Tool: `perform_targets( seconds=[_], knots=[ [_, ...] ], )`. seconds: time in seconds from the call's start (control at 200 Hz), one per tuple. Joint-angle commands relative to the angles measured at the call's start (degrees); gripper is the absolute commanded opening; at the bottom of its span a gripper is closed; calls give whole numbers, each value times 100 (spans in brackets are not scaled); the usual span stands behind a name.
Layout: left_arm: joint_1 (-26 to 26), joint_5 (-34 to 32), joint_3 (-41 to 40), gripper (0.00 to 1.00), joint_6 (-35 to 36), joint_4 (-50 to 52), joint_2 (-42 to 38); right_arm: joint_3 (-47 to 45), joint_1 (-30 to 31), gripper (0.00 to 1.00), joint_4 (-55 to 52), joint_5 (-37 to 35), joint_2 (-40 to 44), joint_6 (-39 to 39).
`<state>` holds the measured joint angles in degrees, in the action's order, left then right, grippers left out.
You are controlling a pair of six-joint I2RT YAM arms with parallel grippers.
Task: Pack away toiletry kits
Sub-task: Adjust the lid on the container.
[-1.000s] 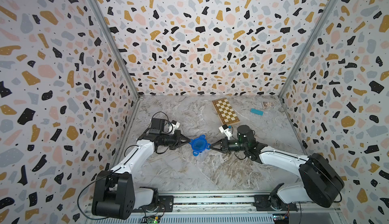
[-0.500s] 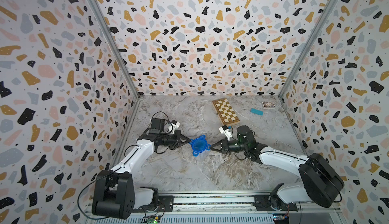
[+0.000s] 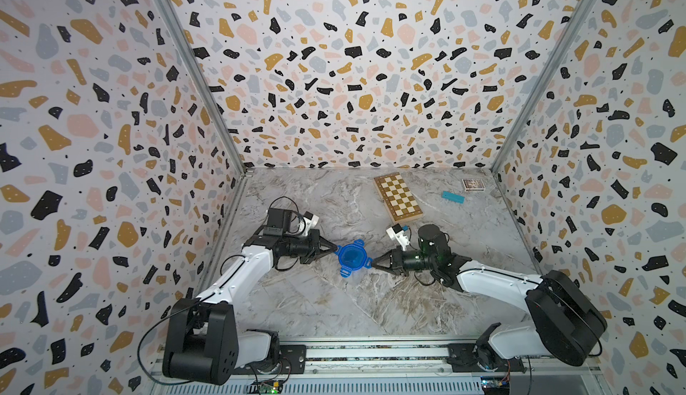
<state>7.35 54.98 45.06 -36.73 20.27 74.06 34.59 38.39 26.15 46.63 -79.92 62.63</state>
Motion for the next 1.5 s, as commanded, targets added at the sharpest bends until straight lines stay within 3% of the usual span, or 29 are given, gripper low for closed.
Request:
perform_targets(
  seconds=[0.0, 0.771, 0.871, 1.081, 1.357, 1.492],
  knots=[
    [8, -353, 84, 5, 61, 66, 118, -31, 116, 3, 70, 184, 12, -95],
    [12, -719, -149, 2, 167, 328, 132, -112, 133, 3, -92, 10, 44, -159],
    [12, -642, -90, 10, 114, 287, 68, -55, 133, 10, -127, -21, 88, -213],
    [12, -448, 47, 42, 78, 188, -50, 57, 133, 25, -225, -103, 221, -296],
    [12, -439, 92, 45, 101, 284, -156, 41, 86, 39, -343, -334, 513, -368],
    [-8, -980, 374, 49, 403, 879, -448, 61, -47, 43, -783, -652, 874, -635]
  ],
)
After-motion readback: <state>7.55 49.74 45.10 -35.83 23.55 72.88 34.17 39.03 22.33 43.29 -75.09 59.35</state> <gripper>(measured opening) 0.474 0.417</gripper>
